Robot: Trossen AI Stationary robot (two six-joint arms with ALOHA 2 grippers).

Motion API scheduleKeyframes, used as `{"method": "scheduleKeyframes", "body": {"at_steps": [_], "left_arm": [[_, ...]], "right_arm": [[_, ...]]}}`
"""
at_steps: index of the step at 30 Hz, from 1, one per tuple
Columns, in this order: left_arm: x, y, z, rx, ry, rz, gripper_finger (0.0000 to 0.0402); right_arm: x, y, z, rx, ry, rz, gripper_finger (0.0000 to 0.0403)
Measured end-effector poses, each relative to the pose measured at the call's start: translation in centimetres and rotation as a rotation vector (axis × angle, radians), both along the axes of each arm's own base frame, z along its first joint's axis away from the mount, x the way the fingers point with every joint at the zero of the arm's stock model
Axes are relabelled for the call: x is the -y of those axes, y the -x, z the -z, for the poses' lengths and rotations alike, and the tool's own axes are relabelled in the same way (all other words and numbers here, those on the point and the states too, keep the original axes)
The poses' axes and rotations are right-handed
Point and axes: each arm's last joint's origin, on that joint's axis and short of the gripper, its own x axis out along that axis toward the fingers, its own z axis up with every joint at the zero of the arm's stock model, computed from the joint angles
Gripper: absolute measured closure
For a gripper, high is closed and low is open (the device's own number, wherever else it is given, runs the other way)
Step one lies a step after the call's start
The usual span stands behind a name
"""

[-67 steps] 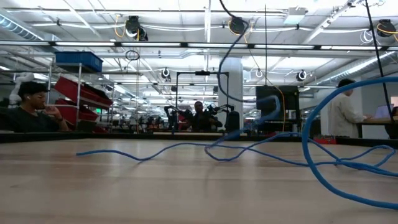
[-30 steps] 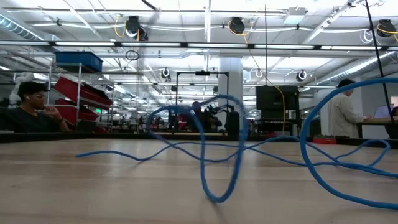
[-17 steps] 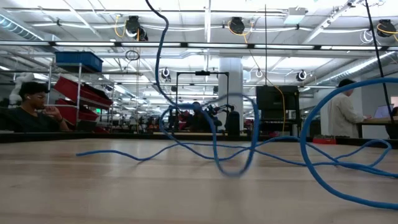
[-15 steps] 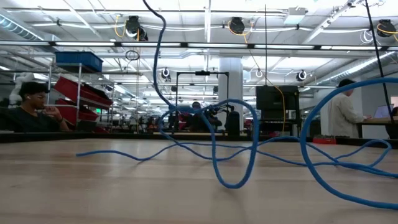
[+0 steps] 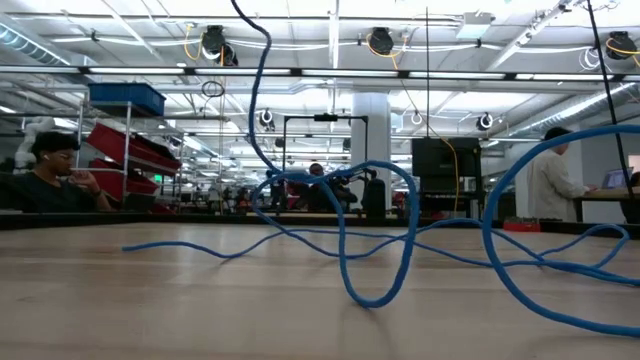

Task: Coil cords
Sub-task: Uncoil the blue wire from the black spool

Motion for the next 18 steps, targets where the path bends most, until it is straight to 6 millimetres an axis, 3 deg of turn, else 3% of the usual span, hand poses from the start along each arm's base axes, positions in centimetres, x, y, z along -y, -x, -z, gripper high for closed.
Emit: {"method": "scheduleKeyframes", "body": {"at_steps": [7,14,18], "left_arm": [[0.0,0.0,0.2,0.003,0.011,0.001,0.0401],[0.0,-0.1,0.2,0.005,0.016,0.001,0.0401],[0.0,0.0,0.2,0.005,0.017,0.002,0.0401]], "right_arm": [[-1.2,0.1,-1.4,-0.053,0.066,-0.026,0.0284],[-0.8,-0.4,-1.7,-0.207,0.216,-0.032,0.0284],[-0.5,-0.8,-1.8,-0.199,0.206,-0.038,0.0284]]}}
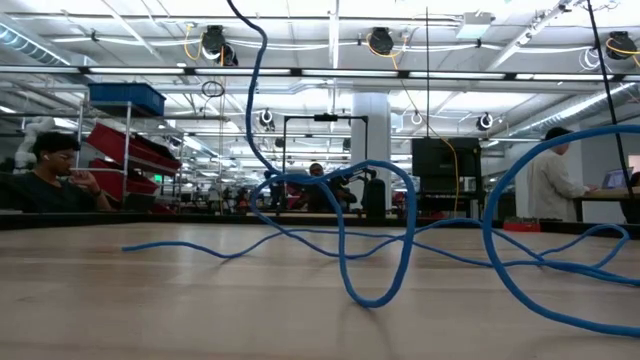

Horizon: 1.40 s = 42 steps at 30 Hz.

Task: Coil cords
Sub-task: Uncoil the blue wire from the black spool

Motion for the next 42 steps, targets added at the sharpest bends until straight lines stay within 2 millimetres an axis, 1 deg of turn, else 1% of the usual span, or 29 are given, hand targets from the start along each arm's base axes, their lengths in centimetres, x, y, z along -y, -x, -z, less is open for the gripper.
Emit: {"method": "scheduleKeyframes", "body": {"at_steps": [5,7,12,18,22,26,29,34,38,42], "left_arm": [[0.1,0.0,0.0,-0.002,0.003,0.026,0.0401],[0.1,0.0,0.0,-0.002,0.006,0.04,0.0401],[0.1,-0.1,0.0,-0.002,0.006,0.041,0.0401],[0.1,-0.1,0.0,-0.002,0.006,0.041,0.0401],[0.1,0.0,0.0,-0.002,0.007,0.041,0.0401],[0.1,-0.1,0.0,-0.002,0.006,0.041,0.0401],[0.1,-0.1,0.0,-0.002,0.007,0.04,0.0401],[0.1,-0.1,0.0,0.001,0.014,0.04,0.0401],[0.1,-0.1,0.0,0.002,0.015,0.04,0.0401],[0.1,-0.1,0.0,0.002,0.015,0.04,0.0401]], "right_arm": [[0.9,-0.9,-0.7,-0.009,0.018,0.017,0.0284],[1.2,-1.3,-1.1,-0.018,0.03,-0.006,0.0284],[1.6,-1.7,-2.1,-0.049,0.086,-0.008,0.0284],[2.4,-2.3,-2.2,-0.055,0.093,0.012,0.0284],[2.4,-2.3,-2.2,-0.046,0.085,0.007,0.0284],[1.6,-1.7,-2.3,-0.076,0.118,-0.011,0.0282],[1.2,-1.3,-2.3,-0.095,0.133,0.016,0.0265],[1.6,-1.5,-2.3,-0.087,0.117,0.063,0.0217],[2.9,-2.4,-2.2,-0.067,0.096,0.091,0.0183],[4.2,-3.2,-1.9,-0.043,0.068,0.122,0.0171]]}}
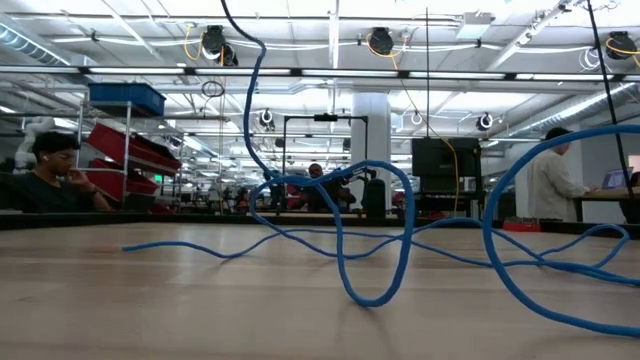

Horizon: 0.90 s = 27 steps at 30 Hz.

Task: Coil cords
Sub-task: Uncoil the blue wire from the black spool

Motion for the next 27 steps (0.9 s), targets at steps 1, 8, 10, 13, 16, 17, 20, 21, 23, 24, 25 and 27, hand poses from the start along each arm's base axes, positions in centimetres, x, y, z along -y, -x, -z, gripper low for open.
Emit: {"method": "scheduleKeyframes", "body": {"at_steps": [1,8,10,13,16,17,20,21,23,24,25,27], "left_arm": [[0.0,0.0,0.0,0.0,0.0,0.0,0.0401],[0.0,0.0,0.0,0.0,0.0,0.0,0.0401],[0.0,0.0,0.0,0.0,0.0,0.0,0.0401],[0.0,0.0,0.0,0.003,0.006,0.0,0.0401],[0.0,0.0,0.0,0.003,0.007,0.0,0.0401],[0.0,0.0,0.0,0.003,0.007,0.0,0.0401],[0.0,0.0,0.0,0.003,0.007,0.0,0.0401],[0.0,0.0,0.0,0.003,0.006,0.0,0.0401],[0.0,0.0,0.0,0.003,0.007,0.0,0.0401],[0.0,0.0,0.0,0.003,0.007,0.0,0.0401],[0.0,0.0,0.0,0.003,0.007,0.0,0.0401],[0.0,0.0,0.0,0.003,0.007,0.0,0.0401]], "right_arm": [[0.18,-0.11,0.07,0.008,-0.007,0.004,0.0172],[-0.37,0.22,0.07,0.047,-0.039,-0.011,0.0221],[-0.57,0.36,0.07,0.048,-0.039,-0.016,0.0246],[-0.52,0.33,0.13,0.053,-0.044,-0.015,0.0294],[-0.15,0.11,0.41,0.044,-0.04,-0.004,0.0344],[-0.12,0.11,0.51,0.038,-0.036,-0.004,0.036],[-0.05,0.08,0.73,0.033,-0.035,-0.007,0.0395],[-0.08,0.08,0.78,0.035,-0.038,-0.012,0.0398],[-0.18,0.08,0.8,0.042,-0.048,-0.034,0.0397],[-0.28,0.13,0.8,0.045,-0.051,-0.039,0.0397],[-0.4,0.2,0.79,0.046,-0.052,-0.043,0.0399],[-0.63,0.28,0.78,0.045,-0.056,-0.068,0.0401]]}}
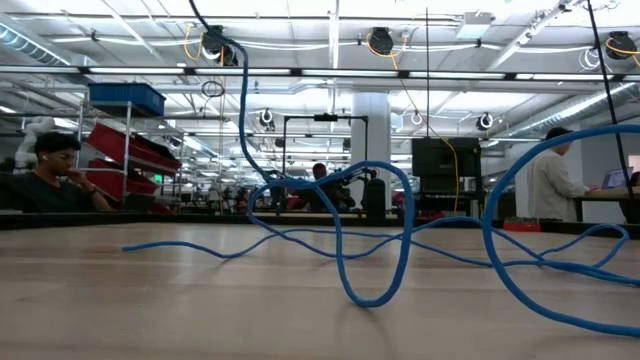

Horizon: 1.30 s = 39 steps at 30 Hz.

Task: Coil cords
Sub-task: Uncoil the blue wire from the black spool

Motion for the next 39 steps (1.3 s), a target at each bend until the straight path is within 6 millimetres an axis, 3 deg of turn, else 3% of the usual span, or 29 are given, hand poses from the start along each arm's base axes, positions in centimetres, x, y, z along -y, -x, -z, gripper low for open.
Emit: {"method": "scheduleKeyframes", "body": {"at_steps": [9,23,31,39], "left_arm": [[-0.3,-0.4,0.2,-0.007,-0.011,-0.015,0.0401],[-2.0,-1.7,2.1,-0.079,-0.086,-0.087,0.0401],[-1.7,-0.9,2.6,-0.123,-0.162,-0.064,0.0401],[-0.1,1.2,2.6,-0.144,-0.236,0.025,0.0401]], "right_arm": [[-2.0,0.9,-0.6,0.035,-0.027,-0.136,0.0402],[-6.3,4.7,-3.2,0.076,0.045,-0.269,0.0403],[-6.4,6.1,-5.5,0.086,0.056,-0.226,0.0403],[-5.0,5.3,-6.1,0.067,0.073,-0.193,0.0403]]}}
